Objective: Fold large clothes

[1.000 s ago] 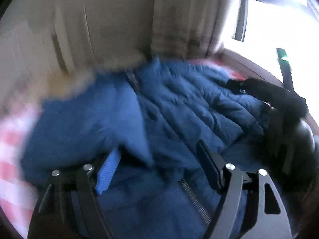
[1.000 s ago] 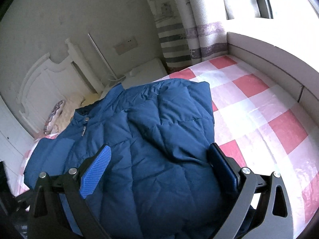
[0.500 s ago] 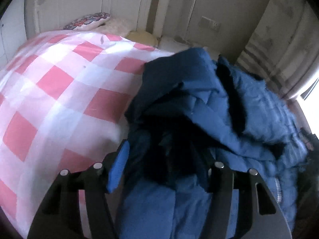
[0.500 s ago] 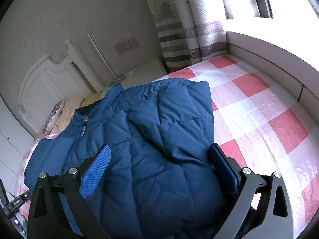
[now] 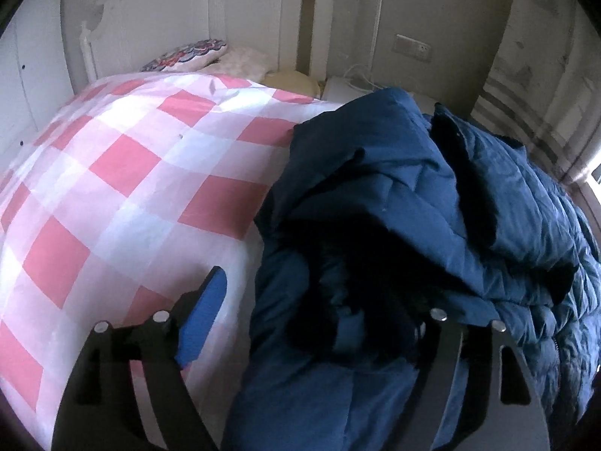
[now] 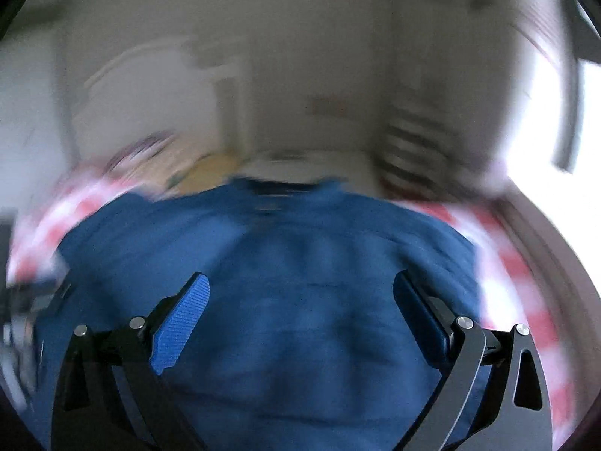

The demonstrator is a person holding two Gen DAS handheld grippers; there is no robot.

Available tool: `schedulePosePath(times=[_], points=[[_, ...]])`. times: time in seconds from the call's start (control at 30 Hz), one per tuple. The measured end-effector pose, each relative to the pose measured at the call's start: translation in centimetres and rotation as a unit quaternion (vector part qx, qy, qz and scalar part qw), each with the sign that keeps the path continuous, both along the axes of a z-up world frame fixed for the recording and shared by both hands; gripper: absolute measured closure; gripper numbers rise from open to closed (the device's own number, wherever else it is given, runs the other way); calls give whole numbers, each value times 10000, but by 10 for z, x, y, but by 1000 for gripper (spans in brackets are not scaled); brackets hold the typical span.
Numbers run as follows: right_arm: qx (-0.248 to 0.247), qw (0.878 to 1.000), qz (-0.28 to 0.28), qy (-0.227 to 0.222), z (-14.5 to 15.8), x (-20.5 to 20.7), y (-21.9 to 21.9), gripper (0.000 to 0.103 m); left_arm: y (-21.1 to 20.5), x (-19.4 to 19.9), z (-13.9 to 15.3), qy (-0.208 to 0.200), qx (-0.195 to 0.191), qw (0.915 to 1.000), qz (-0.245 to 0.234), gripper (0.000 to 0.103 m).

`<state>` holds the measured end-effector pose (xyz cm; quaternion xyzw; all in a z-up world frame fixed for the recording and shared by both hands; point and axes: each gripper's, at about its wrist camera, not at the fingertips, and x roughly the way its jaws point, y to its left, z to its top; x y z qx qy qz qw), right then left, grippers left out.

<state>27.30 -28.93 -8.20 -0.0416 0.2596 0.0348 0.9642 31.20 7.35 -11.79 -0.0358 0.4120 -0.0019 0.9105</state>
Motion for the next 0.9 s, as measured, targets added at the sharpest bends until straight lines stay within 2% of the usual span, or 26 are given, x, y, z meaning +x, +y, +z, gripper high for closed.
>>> schedulePosePath(times=[0.07,0.13,0.23,0.3,0.4,0.47,0.5,0.53,0.6,0.67,0.73,0.8,0.83,0.9], points=[[-453,9964,717,69,-2,1,50,8,5,1,-1,28,-145,9999,21,20],[-739,9920,1012,177,-9,8,83,8,8,2,-1,50,-231,9997,37,19],[-1244,9852,1066,493,-28,31,123,8,9,2,-1,59,-254,9996,46,19],[-1305,9822,1159,689,-38,44,137,8,9,2,-1,61,-246,9997,47,19],[-1287,9842,1010,680,-38,59,144,11,10,2,-2,64,-267,9996,46,19],[-1074,9858,1154,571,-31,60,140,34,10,2,-1,70,-277,9996,56,18],[-1020,9862,1196,528,-28,61,140,54,11,2,-1,72,-288,9995,63,18],[-877,9879,1213,392,-20,54,135,65,11,2,-2,74,-301,9995,69,18],[-333,9917,1242,12,3,36,118,72,12,3,-2,83,-324,9994,71,17],[515,9924,1012,-479,31,10,79,74,12,3,-1,74,-321,9994,71,16],[1584,9816,686,-812,48,-18,23,74,12,3,-2,70,-313,9995,70,16],[2361,9671,345,-880,47,-36,-26,74,12,3,-2,79,-342,9994,62,16],[2792,9569,66,-798,37,-43,-57,74,12,3,-2,85,-353,9993,63,16],[3136,9475,-519,-340,9,-43,-99,73,12,3,-2,72,-348,9993,73,16]])
